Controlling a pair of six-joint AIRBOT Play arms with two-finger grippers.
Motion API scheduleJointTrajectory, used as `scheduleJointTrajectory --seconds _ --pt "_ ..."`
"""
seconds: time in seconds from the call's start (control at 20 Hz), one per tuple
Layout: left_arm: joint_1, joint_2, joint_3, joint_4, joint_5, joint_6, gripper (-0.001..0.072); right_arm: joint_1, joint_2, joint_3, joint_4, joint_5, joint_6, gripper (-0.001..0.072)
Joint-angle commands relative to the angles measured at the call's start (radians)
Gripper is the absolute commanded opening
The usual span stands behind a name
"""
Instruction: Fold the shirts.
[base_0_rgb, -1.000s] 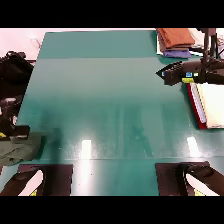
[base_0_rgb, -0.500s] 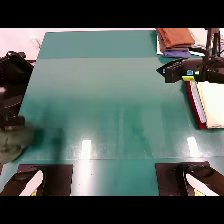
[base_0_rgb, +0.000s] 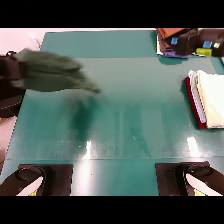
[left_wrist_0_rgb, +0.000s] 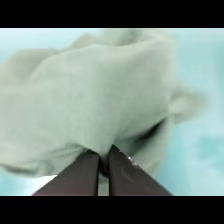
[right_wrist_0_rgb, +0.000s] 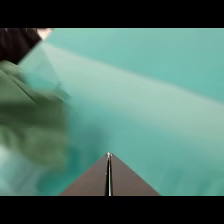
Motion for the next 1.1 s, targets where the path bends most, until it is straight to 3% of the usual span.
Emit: scheduleJointTrajectory --seconds 0.0,0.2,0.25,0.3,0.35,0.6,0.7,0.85,1.05 --pt "-0.187 -0.118 0.055 -0.034 0.074 -0.028 0.002 0.0 -0.049 0.122 -0.003 0.024 -0.001 0.002" --pt "-0.344 -0.374 0.055 -0.149 0.17 0.024 0.0026 0.0 -0.095 0.203 -0.003 0.08 -0.001 0.002" --pt "-0.362 -0.433 0.055 -0.193 0.216 0.048 0.0177 0.0 -0.104 0.215 -0.002 0.096 0.0 0.002" --pt "-0.365 -0.475 0.055 -0.229 0.258 0.055 0.0532 0.0 -0.11 0.224 -0.002 0.111 0.0 0.002" --pt "-0.356 -0.501 0.056 -0.236 0.288 0.051 0.0641 0.0 -0.112 0.226 -0.002 0.12 0.0 0.002" --pt "-0.076 -0.497 0.051 -0.236 0.154 0.051 0.0641 0.0 -0.111 0.226 -0.002 0.137 0.0 0.002" --pt "0.049 -0.497 -0.019 -0.306 0.121 0.053 0.0641 0.0 -0.111 0.226 -0.002 0.137 0.0 0.002" --pt "0.118 -0.504 -0.199 -0.46 0.227 0.069 0.0641 0.0 -0.111 0.226 -0.002 0.137 0.0 0.002" --pt "0.074 -0.606 -0.313 -0.598 0.398 0.085 0.0642 0.0 -0.111 0.225 -0.001 0.139 0.0 0.002"
